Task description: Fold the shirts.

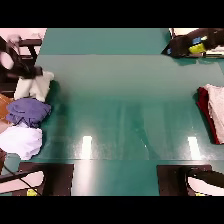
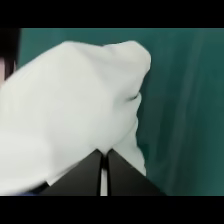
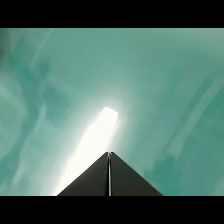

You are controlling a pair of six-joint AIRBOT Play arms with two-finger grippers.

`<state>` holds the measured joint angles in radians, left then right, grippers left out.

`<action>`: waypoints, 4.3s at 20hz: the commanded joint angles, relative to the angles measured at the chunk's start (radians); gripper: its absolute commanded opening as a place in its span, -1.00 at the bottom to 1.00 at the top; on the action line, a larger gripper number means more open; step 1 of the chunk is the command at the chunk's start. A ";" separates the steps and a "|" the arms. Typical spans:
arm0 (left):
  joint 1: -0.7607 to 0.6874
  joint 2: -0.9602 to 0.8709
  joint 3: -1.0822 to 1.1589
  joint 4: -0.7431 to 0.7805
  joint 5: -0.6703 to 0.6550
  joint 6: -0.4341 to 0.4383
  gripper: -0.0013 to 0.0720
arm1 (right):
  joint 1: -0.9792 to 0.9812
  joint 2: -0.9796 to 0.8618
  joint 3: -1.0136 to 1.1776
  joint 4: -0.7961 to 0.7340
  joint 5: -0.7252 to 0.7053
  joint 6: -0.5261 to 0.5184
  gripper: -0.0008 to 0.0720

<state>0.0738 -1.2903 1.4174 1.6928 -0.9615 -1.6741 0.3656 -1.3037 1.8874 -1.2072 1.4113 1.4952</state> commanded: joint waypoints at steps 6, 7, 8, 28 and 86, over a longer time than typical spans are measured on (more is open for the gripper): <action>-0.348 0.325 0.422 -0.005 -0.138 0.052 -0.91 | -0.165 0.214 0.000 0.002 -0.183 0.000 -0.93; -0.402 0.324 0.430 -0.005 -0.155 0.051 -0.91 | -0.181 0.229 0.000 0.003 -0.188 0.000 -0.93; -0.457 0.317 0.430 -0.005 -0.172 0.050 -0.91 | -0.193 0.242 0.000 0.003 -0.188 0.000 -0.93; -0.390 -0.145 0.317 -0.288 -0.427 0.130 0.53 | -0.215 0.289 -0.003 0.003 -0.126 0.000 -0.93; -0.211 0.286 0.332 -0.397 -0.153 0.189 -0.90 | -0.208 0.243 -0.515 0.071 -0.225 -0.064 -0.93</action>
<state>-0.1379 -1.0954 1.6241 1.3052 -1.1309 -1.4841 0.2234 -1.2034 1.2327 -1.0790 1.1160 1.4281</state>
